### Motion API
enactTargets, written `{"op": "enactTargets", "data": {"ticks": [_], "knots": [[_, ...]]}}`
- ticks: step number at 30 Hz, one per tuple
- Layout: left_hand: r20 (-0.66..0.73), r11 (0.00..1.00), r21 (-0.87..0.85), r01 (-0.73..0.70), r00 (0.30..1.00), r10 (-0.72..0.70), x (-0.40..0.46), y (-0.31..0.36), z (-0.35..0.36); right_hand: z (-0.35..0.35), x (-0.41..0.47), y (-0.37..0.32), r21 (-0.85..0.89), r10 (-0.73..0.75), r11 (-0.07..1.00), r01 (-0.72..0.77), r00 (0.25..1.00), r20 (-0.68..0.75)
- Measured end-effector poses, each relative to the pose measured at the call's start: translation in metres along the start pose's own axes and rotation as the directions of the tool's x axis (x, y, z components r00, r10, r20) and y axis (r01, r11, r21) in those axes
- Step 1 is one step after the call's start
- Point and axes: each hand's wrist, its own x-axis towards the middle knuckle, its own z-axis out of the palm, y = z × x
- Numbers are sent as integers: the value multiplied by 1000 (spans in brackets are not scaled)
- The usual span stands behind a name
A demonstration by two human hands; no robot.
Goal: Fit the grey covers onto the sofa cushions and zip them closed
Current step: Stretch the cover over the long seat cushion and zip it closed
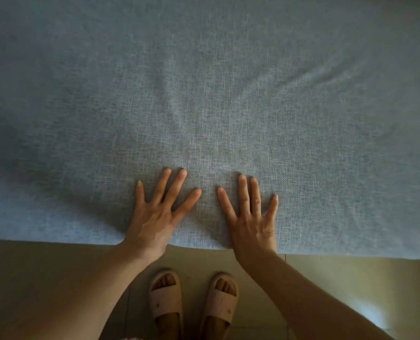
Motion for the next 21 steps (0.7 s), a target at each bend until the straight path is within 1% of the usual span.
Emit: {"op": "enactTargets", "data": {"ticks": [4, 8, 10, 12, 14, 15, 18, 19, 21], "knots": [[41, 1000, 3, 14, 999, -14, 30, -13, -9, -15, 31, 9, -8, -26, 1000, 26, 999, 21], [21, 999, 34, 22, 1000, -23, 57, -23, -17, -28, 59, 17, -15, -40, 999, 41, 998, 43], [44, 999, 48, 12, 999, -14, 67, -27, -18, -31, 70, 20, -26, -37, 999, 39, 998, 51], [2, 998, 68, 5, 1000, -5, 71, -29, -19, -32, 74, 20, -30, -36, 999, 38, 998, 58], [-40, 999, 50, 10, 999, -8, 71, -29, -12, -31, 74, 19, -31, -33, 999, 35, 998, 61], [-33, 999, 42, 10, 999, -8, 71, -30, -10, -31, 74, 19, -29, -31, 999, 33, 997, 68], [64, 997, 73, -6, 998, 1, 70, -31, -17, -32, 74, 22, 5, -66, 998, 66, 991, 114], [109, 996, 88, -6, 994, -3, 70, -32, -20, -34, 75, 26, 46, -111, 993, 106, 985, 134], [152, 1000, 20, -3, 988, 0, 78, -26, -36, -43, 73, 41, 195, -196, 967, 167, 970, 146]]}}
